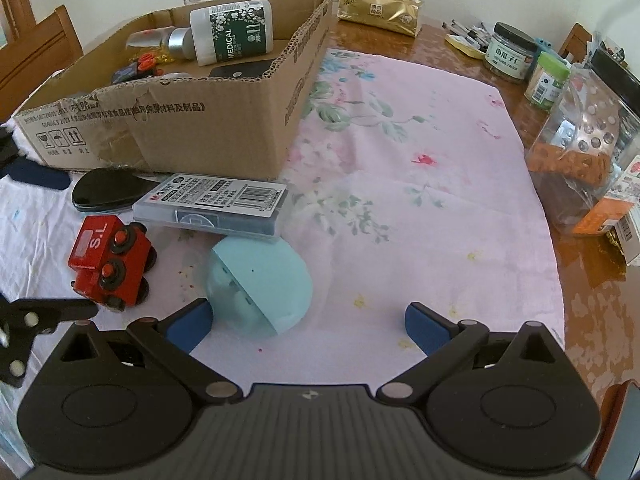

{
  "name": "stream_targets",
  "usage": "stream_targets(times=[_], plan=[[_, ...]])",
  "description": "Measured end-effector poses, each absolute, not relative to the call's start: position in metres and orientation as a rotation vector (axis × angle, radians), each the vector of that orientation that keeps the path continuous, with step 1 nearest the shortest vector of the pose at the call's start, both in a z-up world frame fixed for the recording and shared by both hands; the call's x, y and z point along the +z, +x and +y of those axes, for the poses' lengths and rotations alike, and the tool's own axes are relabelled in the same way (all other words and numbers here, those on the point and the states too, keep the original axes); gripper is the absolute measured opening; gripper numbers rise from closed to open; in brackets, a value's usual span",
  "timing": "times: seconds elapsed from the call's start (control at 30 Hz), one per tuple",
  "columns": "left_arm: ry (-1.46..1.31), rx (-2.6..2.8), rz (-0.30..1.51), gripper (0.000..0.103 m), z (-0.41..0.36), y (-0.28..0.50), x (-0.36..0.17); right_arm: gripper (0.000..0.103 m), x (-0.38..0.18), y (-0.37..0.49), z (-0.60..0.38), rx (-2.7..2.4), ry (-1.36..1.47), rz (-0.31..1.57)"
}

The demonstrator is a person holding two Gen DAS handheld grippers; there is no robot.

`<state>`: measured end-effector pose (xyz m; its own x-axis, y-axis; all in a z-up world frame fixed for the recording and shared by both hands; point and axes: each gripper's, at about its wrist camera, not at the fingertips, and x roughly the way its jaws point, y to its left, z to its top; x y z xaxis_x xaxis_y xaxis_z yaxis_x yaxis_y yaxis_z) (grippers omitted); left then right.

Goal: Organize rigid objects
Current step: 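Move the left tool to the red S.L toy train and close on it, then lift the toy train with the left tool while the right tool grasps the light blue round case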

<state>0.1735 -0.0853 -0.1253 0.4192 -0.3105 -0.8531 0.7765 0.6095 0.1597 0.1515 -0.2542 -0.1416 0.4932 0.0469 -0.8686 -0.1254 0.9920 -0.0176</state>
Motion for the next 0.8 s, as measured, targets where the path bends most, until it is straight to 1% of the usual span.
stream_targets(times=[0.03,0.07,0.1,0.13,0.2,0.27,0.3,0.33,0.37,0.4,0.6,0.8], plan=[[0.616,-0.750,0.887,0.098,-0.088,0.174,-0.126,0.103,-0.142,0.151,-0.255,0.105,-0.083,1.048],[0.628,-0.769,0.878,0.095,-0.091,0.174,-0.127,0.103,-0.142,0.151,-0.255,0.106,-0.084,1.046],[0.636,-0.790,0.871,0.090,-0.095,0.173,-0.127,0.103,-0.142,0.150,-0.255,0.108,-0.084,1.044],[0.643,-0.808,0.867,0.089,-0.097,0.173,-0.127,0.103,-0.142,0.150,-0.255,0.110,-0.085,1.042],[0.634,-0.841,0.862,0.078,-0.101,0.171,-0.127,0.103,-0.142,0.149,-0.256,0.112,-0.087,1.039],[0.624,-0.858,0.856,0.073,-0.104,0.170,-0.127,0.103,-0.142,0.149,-0.256,0.114,-0.088,1.035],[0.618,-0.862,0.854,0.065,-0.105,0.170,-0.126,0.103,-0.142,0.148,-0.256,0.114,-0.087,1.035],[0.600,-0.870,0.861,0.060,-0.105,0.169,-0.126,0.103,-0.142,0.148,-0.256,0.113,-0.087,1.034],[0.573,-0.879,0.873,0.050,-0.104,0.169,-0.125,0.103,-0.142,0.148,-0.256,0.114,-0.088,1.034],[0.550,-0.883,0.886,0.049,-0.103,0.169,-0.125,0.103,-0.142,0.148,-0.256,0.114,-0.088,1.034],[0.458,-0.814,0.914,0.049,-0.091,0.168,-0.126,0.103,-0.142,0.148,-0.256,0.117,-0.091,1.032],[0.362,-0.680,0.952,0.049,-0.057,0.159,-0.124,0.103,-0.141,0.151,-0.251,0.155,-0.112,1.036]])
